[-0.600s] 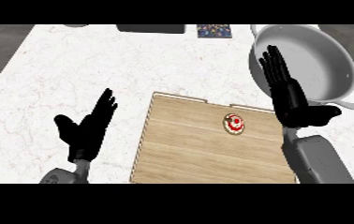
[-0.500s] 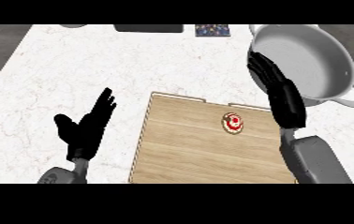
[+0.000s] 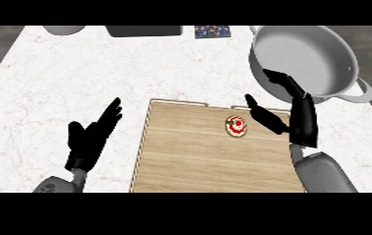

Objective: Pick the cupcake from the tray and place it in the pot

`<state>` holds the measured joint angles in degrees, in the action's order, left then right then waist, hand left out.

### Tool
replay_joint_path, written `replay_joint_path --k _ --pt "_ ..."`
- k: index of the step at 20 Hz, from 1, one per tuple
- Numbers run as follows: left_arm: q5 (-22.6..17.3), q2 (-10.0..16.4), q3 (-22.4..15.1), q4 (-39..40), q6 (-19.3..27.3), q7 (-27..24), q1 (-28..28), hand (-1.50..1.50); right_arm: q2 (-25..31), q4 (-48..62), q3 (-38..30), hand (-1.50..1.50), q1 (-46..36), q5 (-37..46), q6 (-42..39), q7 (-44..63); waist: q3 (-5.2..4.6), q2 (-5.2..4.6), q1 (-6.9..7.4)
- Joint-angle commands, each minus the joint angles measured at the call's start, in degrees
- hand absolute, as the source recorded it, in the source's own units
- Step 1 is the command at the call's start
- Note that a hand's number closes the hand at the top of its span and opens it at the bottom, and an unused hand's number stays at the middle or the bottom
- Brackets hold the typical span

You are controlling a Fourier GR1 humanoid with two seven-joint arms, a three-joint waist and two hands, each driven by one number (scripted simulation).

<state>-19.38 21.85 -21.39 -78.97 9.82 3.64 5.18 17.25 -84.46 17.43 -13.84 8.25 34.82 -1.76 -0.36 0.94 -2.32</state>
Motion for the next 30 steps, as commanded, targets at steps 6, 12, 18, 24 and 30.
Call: replay_joint_path --k 6,12,18,24,30 --pt "0.82 0.01 0.27 0.55 -2.62 1.99 1.81 0.0 -5.62 -23.38 12.82 -1.5 10.28 25.67 13.65 15.52 0.18 -0.42 0.88" --pt "0.3 1.05 0.95 1.2 -4.23 1.74 1.39 0.0 -2.1 -29.47 9.86 -1.5 7.48 28.57 -4.48 42.26 0.04 -0.35 0.95" --pt "2.38 -0.89 0.2 0.61 -4.09 2.04 2.67 0.0 -4.37 -35.7 4.13 -1.5 -0.42 25.66 -16.29 61.54 0.27 -0.75 1.99" --pt "1.92 -0.61 1.47 1.78 -6.31 0.89 1.75 0.0 -6.42 -24.97 5.19 -1.5 -1.16 14.78 -22.56 61.09 0.34 -1.05 2.95" --pt "4.99 -2.97 1.99 -0.86 -5.43 1.7 -0.94 0.0 -3.53 -23.4 2.74 -1.5 4.18 13.01 -26.75 55.96 0.37 -0.88 2.41"
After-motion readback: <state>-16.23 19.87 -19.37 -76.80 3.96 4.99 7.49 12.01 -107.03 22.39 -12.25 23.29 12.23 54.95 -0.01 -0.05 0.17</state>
